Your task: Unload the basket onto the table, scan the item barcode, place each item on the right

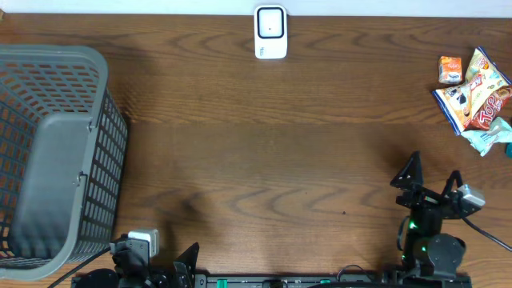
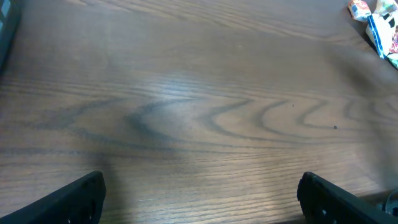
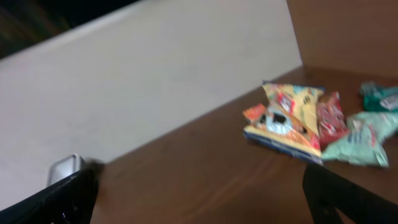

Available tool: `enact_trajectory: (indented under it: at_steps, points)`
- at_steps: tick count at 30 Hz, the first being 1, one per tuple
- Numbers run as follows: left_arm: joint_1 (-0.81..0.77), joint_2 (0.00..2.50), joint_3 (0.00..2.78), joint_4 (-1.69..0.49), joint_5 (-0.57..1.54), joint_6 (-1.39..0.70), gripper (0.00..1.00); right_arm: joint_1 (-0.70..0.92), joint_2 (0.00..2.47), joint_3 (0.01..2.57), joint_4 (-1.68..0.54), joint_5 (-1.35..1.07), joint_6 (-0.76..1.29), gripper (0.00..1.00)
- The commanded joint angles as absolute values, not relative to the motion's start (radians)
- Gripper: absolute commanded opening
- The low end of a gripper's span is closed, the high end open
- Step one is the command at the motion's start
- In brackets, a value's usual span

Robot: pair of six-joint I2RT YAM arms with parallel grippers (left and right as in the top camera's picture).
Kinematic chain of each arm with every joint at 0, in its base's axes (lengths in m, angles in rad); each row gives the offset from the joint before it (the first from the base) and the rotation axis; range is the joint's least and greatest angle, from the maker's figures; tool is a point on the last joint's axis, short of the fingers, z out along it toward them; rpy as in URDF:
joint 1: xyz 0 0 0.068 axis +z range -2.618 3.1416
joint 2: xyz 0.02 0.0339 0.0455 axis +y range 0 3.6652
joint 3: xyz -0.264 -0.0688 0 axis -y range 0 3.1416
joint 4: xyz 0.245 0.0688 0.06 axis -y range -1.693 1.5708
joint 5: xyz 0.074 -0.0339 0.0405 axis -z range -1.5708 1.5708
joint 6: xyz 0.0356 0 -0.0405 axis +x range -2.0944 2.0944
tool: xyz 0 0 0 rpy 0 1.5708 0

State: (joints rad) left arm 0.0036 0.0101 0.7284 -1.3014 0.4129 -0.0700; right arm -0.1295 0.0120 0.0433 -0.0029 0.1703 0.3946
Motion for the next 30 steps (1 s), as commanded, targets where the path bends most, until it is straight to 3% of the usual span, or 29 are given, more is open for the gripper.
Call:
enact_trajectory:
  at_steps: [1,30]
  points:
    - [-0.001,0.003,0.733,-1.302,0.414,-0.053,0.98,-0.121,0.005,0.005,-0.027,0.209,0.407,0.99]
    - [-0.008,0.004,0.731,-1.313,0.393,-0.035,0.98,-0.110,0.006,0.006,-0.049,0.218,0.407,0.99]
